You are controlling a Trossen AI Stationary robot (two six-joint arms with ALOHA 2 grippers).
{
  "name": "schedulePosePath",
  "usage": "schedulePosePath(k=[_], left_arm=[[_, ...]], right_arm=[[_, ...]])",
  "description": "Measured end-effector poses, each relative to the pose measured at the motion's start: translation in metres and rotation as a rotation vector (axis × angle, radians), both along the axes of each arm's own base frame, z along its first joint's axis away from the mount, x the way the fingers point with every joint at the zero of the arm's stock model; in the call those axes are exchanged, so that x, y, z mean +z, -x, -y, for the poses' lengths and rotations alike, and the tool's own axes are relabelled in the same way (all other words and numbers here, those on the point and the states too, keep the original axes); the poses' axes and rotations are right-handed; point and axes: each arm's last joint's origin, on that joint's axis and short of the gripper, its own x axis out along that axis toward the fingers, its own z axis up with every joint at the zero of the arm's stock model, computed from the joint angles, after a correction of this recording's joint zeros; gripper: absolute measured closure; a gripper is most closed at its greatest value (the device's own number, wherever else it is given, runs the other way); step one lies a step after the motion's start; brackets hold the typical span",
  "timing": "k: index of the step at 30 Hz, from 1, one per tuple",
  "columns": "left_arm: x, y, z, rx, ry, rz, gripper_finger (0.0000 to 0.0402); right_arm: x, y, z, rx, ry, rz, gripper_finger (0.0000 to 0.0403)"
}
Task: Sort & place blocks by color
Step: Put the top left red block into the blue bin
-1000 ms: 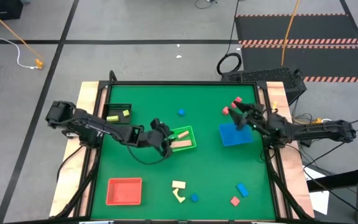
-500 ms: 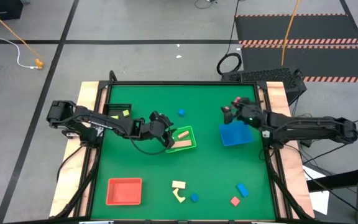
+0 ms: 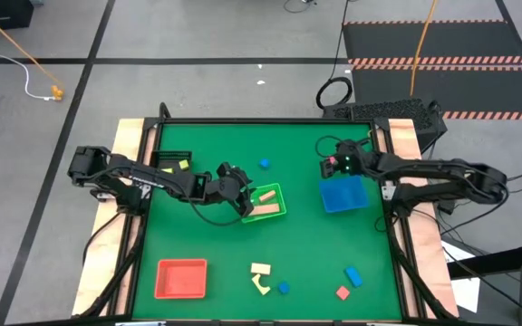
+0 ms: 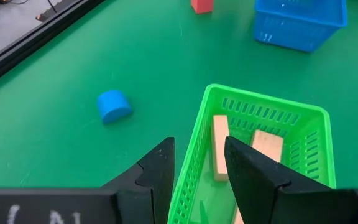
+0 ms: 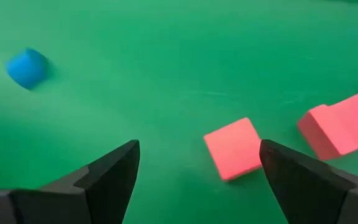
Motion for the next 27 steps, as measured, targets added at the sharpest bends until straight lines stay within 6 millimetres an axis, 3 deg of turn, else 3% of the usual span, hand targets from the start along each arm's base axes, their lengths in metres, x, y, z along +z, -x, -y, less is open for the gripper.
schedulePosePath(k=[16, 22, 27], left_arm=[[-0.001, 0.001, 0.000, -0.001, -0.001, -0.010, 0.0259], [-0.001, 0.001, 0.000, -0.001, -0.001, -0.012, 0.0259], [-0.001, 0.001, 0.000, -0.002, -0.002, -0.012, 0.0259]], right_arm=[[-0.021, -0.003, 0.013, 0.081, 0.032, -0.158, 0.0087], [-0.027, -0.007, 0.015, 0.097, 0.036, -0.164, 0.0153], [-0.029, -0.008, 0.014, 0.135, -0.009, -0.140, 0.0258]])
